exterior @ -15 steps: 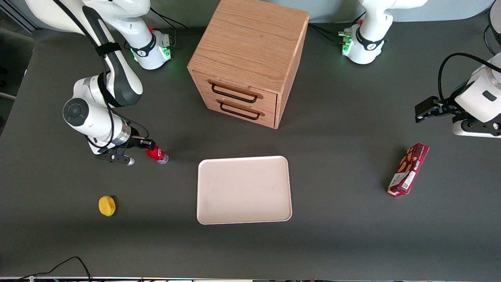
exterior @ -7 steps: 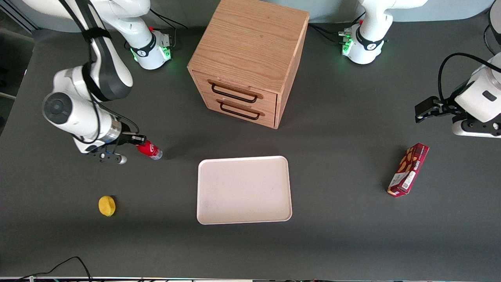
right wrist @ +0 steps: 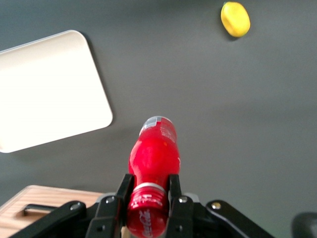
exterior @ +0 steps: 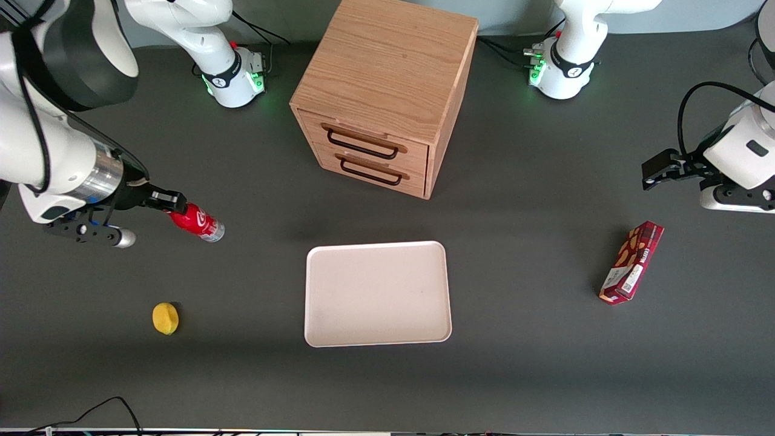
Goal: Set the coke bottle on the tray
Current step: 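Carry the bottle with the right gripper over the cream tray's corner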
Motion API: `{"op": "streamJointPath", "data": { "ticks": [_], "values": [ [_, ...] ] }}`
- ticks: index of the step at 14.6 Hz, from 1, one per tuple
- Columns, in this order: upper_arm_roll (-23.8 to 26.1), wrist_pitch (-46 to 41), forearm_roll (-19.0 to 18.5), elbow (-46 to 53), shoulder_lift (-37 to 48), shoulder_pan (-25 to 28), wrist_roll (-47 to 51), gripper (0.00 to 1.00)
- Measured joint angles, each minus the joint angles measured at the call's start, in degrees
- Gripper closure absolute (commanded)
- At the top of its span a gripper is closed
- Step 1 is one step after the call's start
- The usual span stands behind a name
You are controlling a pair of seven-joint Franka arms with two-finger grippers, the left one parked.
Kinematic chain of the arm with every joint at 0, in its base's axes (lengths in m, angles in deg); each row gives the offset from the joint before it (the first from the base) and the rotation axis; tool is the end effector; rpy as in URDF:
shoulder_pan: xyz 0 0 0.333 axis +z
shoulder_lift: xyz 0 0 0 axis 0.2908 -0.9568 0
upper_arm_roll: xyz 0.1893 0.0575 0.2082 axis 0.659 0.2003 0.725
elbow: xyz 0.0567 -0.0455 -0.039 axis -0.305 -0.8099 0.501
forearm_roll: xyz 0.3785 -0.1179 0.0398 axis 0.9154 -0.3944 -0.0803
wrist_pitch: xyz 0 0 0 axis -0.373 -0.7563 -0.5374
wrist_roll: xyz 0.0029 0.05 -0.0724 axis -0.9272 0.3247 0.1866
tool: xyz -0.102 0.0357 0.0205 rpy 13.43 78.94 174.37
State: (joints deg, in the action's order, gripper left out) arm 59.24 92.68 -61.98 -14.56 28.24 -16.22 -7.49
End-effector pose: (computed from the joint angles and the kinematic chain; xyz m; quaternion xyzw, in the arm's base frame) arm 0.6080 0.1278 0.5406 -0.9890 0.1323 0.0645 0.0141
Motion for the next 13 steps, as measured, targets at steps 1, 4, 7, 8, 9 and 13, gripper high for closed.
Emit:
{"op": "streamJointPath", "data": {
  "ticks": [1, 4, 7, 8, 9, 13],
  "values": [
    [0.96, -1.84, 0.0, 5.97, -3.97, 0.57, 3.33, 1.0],
    [2.57, -1.14, -0.26, 18.59, -16.33, 4.36, 15.34, 1.0],
    [2.71, 7.61, -2.41, 22.93, -26.26, 8.81, 25.53, 1.0],
    [2.74, 10.9, -3.23, 23.47, -28.95, 9.83, 28.14, 1.0],
    [2.75, 13.79, -4.61, 23.87, -31.27, 10.63, 30.22, 1.0],
    [2.88, 22.17, -9.16, 24.88, -37.95, 12.72, 36.49, 1.0]
  ]
}}
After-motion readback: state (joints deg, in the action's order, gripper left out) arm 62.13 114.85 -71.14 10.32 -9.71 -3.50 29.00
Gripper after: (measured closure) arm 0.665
